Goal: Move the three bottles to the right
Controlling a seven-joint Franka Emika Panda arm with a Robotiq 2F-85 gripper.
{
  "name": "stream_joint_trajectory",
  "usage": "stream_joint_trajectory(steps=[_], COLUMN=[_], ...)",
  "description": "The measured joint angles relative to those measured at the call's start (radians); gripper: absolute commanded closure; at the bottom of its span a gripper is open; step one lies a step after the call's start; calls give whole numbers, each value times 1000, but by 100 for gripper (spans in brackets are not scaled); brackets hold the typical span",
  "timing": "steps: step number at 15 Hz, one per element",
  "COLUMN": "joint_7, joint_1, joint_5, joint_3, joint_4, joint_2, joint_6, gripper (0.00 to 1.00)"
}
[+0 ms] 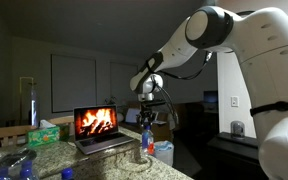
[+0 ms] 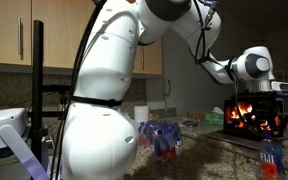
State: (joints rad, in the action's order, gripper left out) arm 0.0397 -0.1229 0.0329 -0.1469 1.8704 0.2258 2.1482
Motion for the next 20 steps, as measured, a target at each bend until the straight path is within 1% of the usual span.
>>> stream_joint_trajectory(steps=[13,14,15,16,20], joint_7=[-4,-4,-4,-5,-6], joint_1=[0,0,0,0,-1], joint_5=[-2,-2,-2,-2,-2], joint_3=[22,24,25,26,26], joint_4=[-28,-31,-33,-34,-34], joint_2=[88,92,94,95,95], joint_6=[-21,-25,-28,-29,-29], gripper=[85,64,39,38,14])
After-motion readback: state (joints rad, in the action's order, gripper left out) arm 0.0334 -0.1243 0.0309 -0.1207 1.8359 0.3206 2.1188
